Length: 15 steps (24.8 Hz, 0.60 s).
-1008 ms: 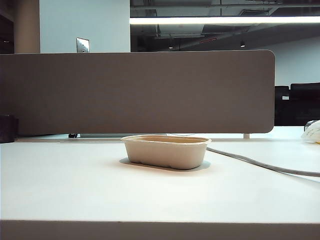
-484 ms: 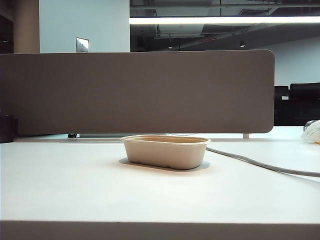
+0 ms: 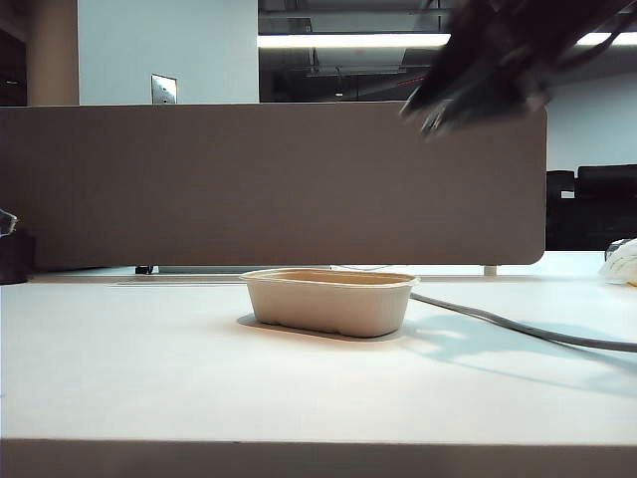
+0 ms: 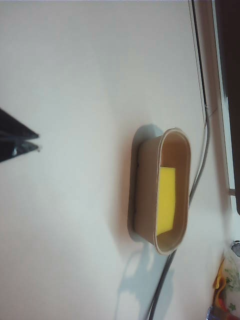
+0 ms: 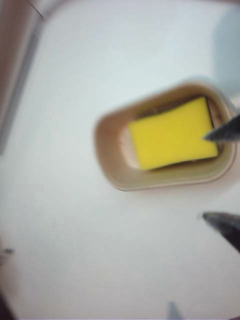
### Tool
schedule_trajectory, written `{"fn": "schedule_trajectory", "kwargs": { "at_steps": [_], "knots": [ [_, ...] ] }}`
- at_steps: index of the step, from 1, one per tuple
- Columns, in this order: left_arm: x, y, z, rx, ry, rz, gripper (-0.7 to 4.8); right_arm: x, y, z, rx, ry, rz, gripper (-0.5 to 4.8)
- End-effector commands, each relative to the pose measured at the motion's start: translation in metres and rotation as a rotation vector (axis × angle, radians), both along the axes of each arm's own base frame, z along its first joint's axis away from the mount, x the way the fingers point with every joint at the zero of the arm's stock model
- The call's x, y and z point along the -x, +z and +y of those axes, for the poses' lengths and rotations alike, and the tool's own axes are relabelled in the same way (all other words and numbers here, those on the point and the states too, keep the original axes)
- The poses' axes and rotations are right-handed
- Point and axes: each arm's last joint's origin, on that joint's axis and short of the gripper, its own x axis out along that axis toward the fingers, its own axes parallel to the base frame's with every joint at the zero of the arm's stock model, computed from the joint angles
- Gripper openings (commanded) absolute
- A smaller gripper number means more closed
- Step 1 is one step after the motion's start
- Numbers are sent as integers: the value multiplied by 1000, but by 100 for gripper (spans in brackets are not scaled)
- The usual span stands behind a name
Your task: Take out the cleaning sponge from the paper lunch box and place it on the table.
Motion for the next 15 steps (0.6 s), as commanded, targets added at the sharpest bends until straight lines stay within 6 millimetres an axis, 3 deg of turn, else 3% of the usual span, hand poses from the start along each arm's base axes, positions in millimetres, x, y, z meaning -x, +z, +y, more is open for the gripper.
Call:
{"fn": "schedule_trajectory", "kwargs": {
  "at_steps": [1, 6, 15],
  "knots": [
    [0, 1, -1, 2, -9, -4, -5, -22, -24, 33, 156, 145, 29, 241],
    [0, 1, -1, 2, -7, -5, -5, -41, -60, 76, 379, 130, 7, 258],
    [0, 1, -1, 2, -7, -5, -5, -63, -89, 92, 419, 128, 13, 285]
  ]
}}
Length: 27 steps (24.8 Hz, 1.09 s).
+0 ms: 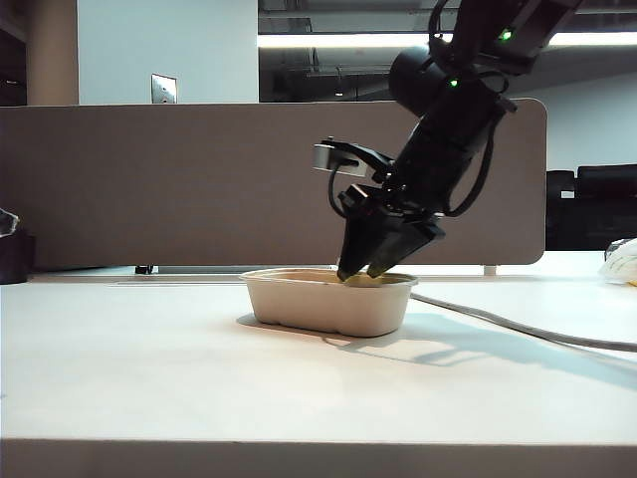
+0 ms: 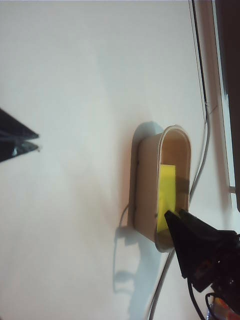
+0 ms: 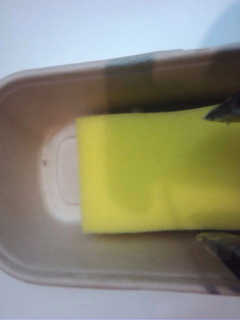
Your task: Take out the cleaning sponge from the paper lunch box and place it on the table.
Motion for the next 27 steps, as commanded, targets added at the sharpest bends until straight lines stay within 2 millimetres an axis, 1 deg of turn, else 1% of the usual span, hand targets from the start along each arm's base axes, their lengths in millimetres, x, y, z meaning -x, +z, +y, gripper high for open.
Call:
{"fn": "schedule_trajectory", "kwargs": {
  "at_steps": [1, 6, 7, 8, 9, 11, 13, 14, 15, 16, 17, 18, 19, 20, 22, 24, 25, 27],
  "knots": [
    [0, 1, 0, 2, -2, -5, -5, -3, -3, 6, -11, 17, -16, 289],
    [0, 1, 0, 2, -2, -5, -5, -7, -23, 9, 15, 12, 29, 297],
    [0, 1, 0, 2, -2, -5, -5, -7, -25, 9, 25, -21, 35, 216],
    [0, 1, 0, 2, -2, -5, -5, -7, -24, 11, 35, -28, 27, 76],
    [0, 1, 0, 2, -2, -5, -5, -8, -21, 13, 57, -39, 2, 4],
    [0, 1, 0, 2, -2, -5, -5, -10, -13, 16, 52, -39, -19, -6],
    [0, 1, 0, 2, -2, -5, -5, -13, 10, 21, 44, -33, -31, -6],
    [0, 1, 0, 2, -2, -5, -5, -12, 30, 22, 43, -29, -32, -6],
    [0, 1, 0, 1, -2, -4, -5, -9, 44, 22, 42, -29, -31, -6],
    [0, 1, 0, 2, -2, -5, -5, -2, 68, 18, 40, -30, -32, -6],
    [0, 1, 0, 2, -2, -5, -5, 4, 77, 15, 34, -36, -33, -6],
    [0, 1, 0, 2, -2, -5, -5, 17, 95, 7, 30, -48, -23, -6],
    [0, 1, 0, 2, -1, -5, -5, 25, 104, 3, 35, -46, -11, -6],
    [0, 1, 0, 2, -1, -5, -5, 40, 114, -6, 52, -44, 16, -6],
    [0, 1, 0, 2, -1, -5, -5, 58, 119, -16, 68, -45, 43, -6],
    [0, 1, 0, 2, -1, -5, -5, 76, 117, -27, 69, -73, 73, -6],
    [0, 1, 0, 2, -1, -5, -5, 91, 109, -36, 72, -108, 72, -6],
    [0, 1, 0, 2, -1, -5, -5, 104, 95, -45, 73, -174, 49, -6]
  ]
}}
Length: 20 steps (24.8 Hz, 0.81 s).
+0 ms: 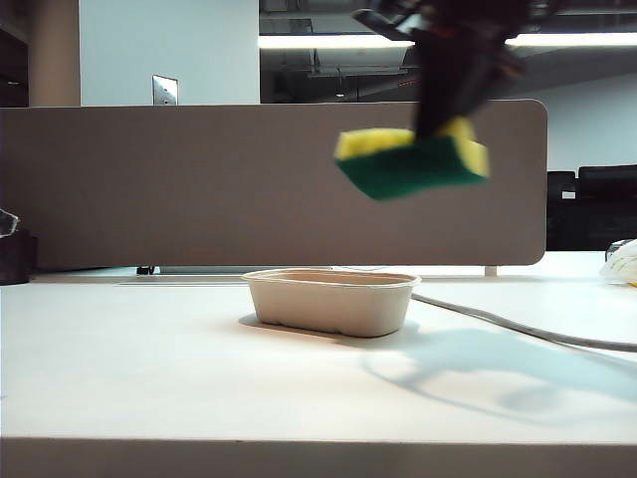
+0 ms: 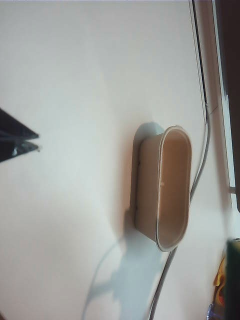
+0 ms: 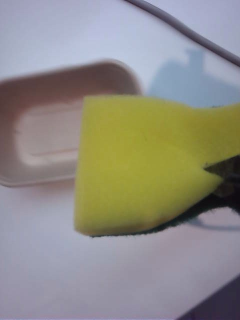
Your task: Take out the cleaning sponge from the paper lunch box and place it on the table.
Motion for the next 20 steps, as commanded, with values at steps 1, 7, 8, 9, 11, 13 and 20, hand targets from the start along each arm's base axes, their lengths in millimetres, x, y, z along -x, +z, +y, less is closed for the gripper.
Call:
{"fn": "schedule_trajectory", "kwargs": {
  "at_steps": [1, 7, 8, 9, 11, 13, 20],
  "knots": [
    [0, 1, 0, 2, -2, -5, -5, 16, -23, -11, -12, -116, -25, -6],
    [0, 1, 0, 2, -2, -6, -5, 26, -79, -17, -11, -184, 23, -6],
    [0, 1, 0, 2, -1, -6, -5, 25, -87, -17, -2, -189, 23, -6],
    [0, 1, 0, 2, -1, -6, -5, 22, -97, -16, 14, -220, 39, 37],
    [0, 1, 0, 2, -1, -6, -5, 19, -104, -15, 38, -242, 54, 261],
    [0, 1, 0, 2, -1, -6, -5, 19, -102, -15, 22, -260, 57, 430],
    [-5, 1, 10, 10, 82, -2, -5, 59, -39, -35, -165, -271, -81, 46]
  ]
}}
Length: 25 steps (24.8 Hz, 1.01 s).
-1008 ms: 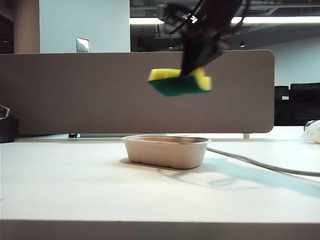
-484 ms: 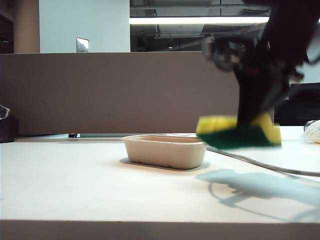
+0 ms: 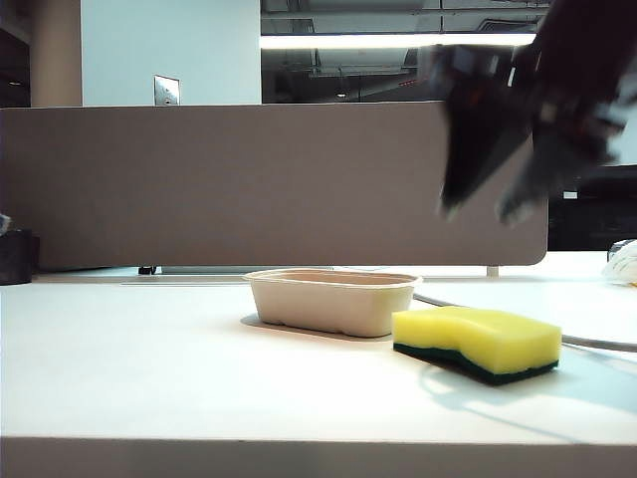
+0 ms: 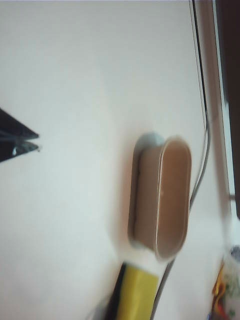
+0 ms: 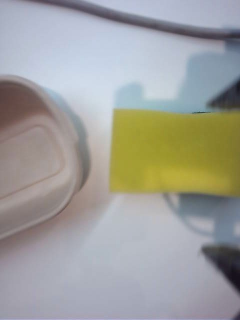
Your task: Take out the cleaning sponge from the paper lunch box and place it on the table.
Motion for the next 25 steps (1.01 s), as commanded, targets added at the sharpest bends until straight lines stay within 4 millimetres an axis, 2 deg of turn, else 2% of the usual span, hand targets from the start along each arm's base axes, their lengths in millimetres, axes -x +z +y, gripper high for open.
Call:
{"fn": "schedule_trajectory", "kwargs": {
  "at_steps": [1, 3, 4, 5, 9, 13, 17, 25],
  "knots": [
    [-5, 1, 11, 6, 104, -5, -5, 27, 38, -15, -102, -8, -132, -2],
    [-7, 1, 21, 6, 204, -6, -5, 46, 64, -26, -205, -33, -253, -6],
    [-8, 1, 23, 6, 229, -8, -5, 51, 71, -30, -226, -40, -294, -6],
    [-7, 2, 28, 10, 275, -25, -5, 62, 85, -38, -255, -78, -402, -6],
    [-7, 6, 35, 19, 353, -69, -5, 84, 108, -54, -369, -149, -654, -6],
    [-7, 6, 38, 18, 380, -70, -5, 89, 108, -60, -406, -227, -774, -6],
    [-7, 6, 38, 18, 381, -70, -5, 88, 96, -61, -426, -287, -843, -6],
    [-7, 6, 38, 18, 381, -70, -5, 87, 76, -62, -318, -310, -733, -5]
  ]
}}
